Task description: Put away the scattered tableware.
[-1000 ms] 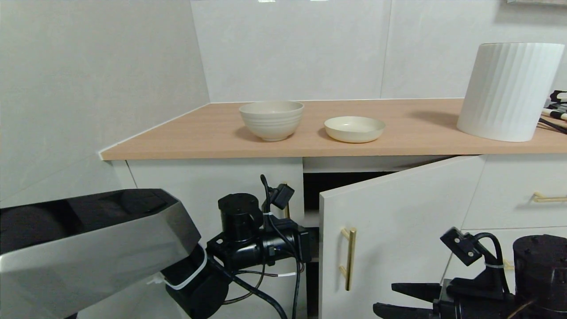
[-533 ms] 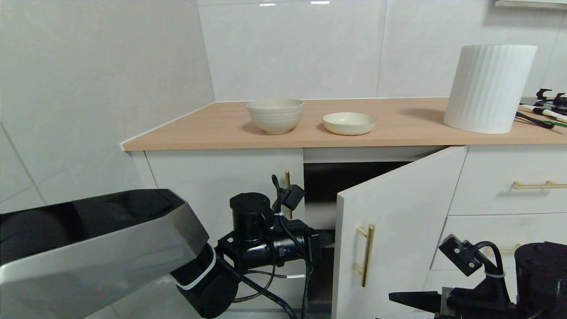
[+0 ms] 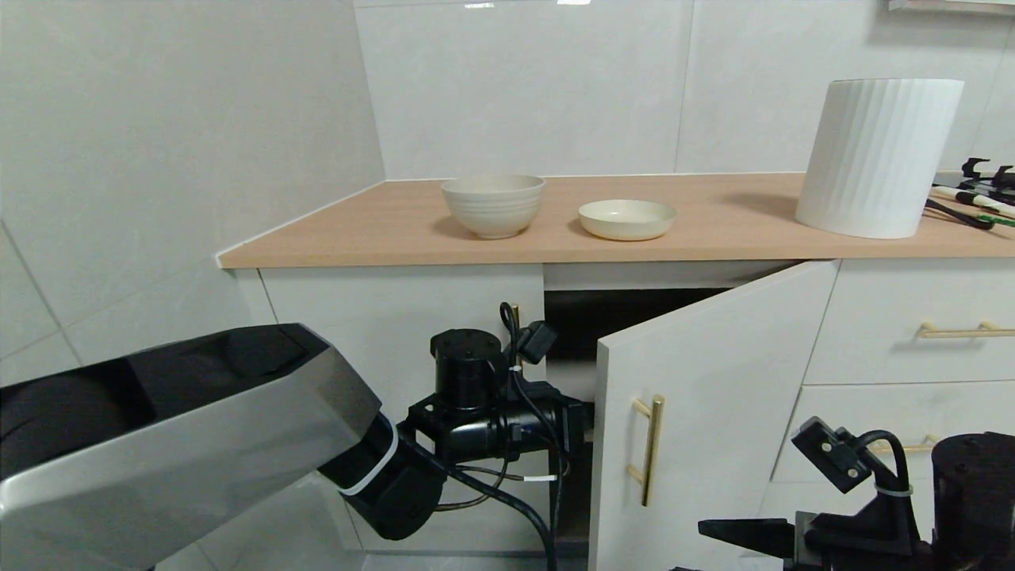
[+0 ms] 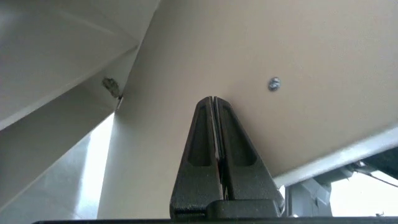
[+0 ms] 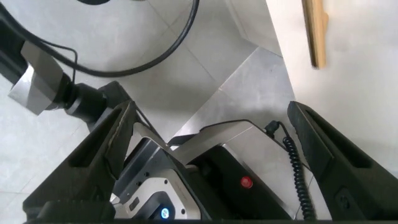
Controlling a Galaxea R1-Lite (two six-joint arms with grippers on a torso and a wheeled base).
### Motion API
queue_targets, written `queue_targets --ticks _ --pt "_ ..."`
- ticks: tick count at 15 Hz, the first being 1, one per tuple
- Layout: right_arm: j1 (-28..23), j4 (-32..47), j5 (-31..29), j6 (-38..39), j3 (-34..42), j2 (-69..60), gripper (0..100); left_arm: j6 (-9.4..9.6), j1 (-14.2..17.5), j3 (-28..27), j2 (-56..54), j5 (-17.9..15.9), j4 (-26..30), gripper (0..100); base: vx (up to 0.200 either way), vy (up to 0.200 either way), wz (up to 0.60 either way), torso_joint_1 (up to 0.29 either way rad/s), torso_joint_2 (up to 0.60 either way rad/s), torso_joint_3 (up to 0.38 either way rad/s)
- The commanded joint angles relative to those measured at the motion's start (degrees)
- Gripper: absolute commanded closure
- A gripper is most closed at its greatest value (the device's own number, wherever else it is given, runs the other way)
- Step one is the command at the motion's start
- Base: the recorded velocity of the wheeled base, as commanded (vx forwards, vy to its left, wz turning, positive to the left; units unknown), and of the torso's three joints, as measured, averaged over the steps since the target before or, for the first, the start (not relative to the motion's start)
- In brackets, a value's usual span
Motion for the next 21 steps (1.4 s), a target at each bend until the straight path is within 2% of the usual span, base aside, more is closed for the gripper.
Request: queue_targets --ticks 1,5,10,12,13,15,16,19,21 --pt "0.03 0.00 0.04 0.01 0.23 -0.17 0 -0.01 -0.04 -1.14 -0.18 -0.02 0.23 100 -0.200 0.000 0.00 0.007 0.01 0.002" --pt "0.12 -0.09 0.12 -1.92 0.14 -0.25 0 -0.01 -0.04 -4.39 0.18 -0.02 3.57 100 -0.200 0.000 0.00 0.000 0.00 0.004" --pt "0.12 -0.09 0.21 -4.65 -0.12 -1.92 0 0.08 -0.04 -10.72 3.25 -0.02 8.14 100 0.000 0.000 0.00 0.000 0.00 0.000" --pt "2.49 -0.09 -0.23 -4.56 -0.38 -3.15 0 0.08 -0.21 -12.92 3.43 0.07 10.69 100 0.000 0.000 0.00 0.000 0.00 0.000" --pt "3.28 -0.18 -0.23 -4.56 -0.30 -3.51 0 0.08 -0.56 -14.32 3.87 0.86 12.71 100 0.000 0.000 0.00 0.000 0.00 0.000" --pt "4.16 -0.09 -0.32 -4.65 -0.30 -4.03 0 0.08 -1.62 -18.19 4.83 4.81 15.70 100 0.000 0.000 0.00 0.000 0.00 0.000" --pt "4.16 -0.09 -0.32 -4.65 -0.30 -4.21 0 0.16 -2.23 -18.89 4.75 5.43 16.49 100 0.000 0.000 0.00 0.000 0.00 0.000" --pt "6.19 -0.09 -0.14 -4.65 0.23 -7.81 0 0.43 -8.65 -19.95 -0.26 5.43 19.30 100 0.000 0.000 0.00 0.000 0.00 0.000" --pt "7.94 0.09 0.21 -4.56 1.02 -11.77 0 0.78 -13.57 -16.17 -6.33 5.43 20.88 100 0.000 0.000 0.00 0.000 0.00 0.000"
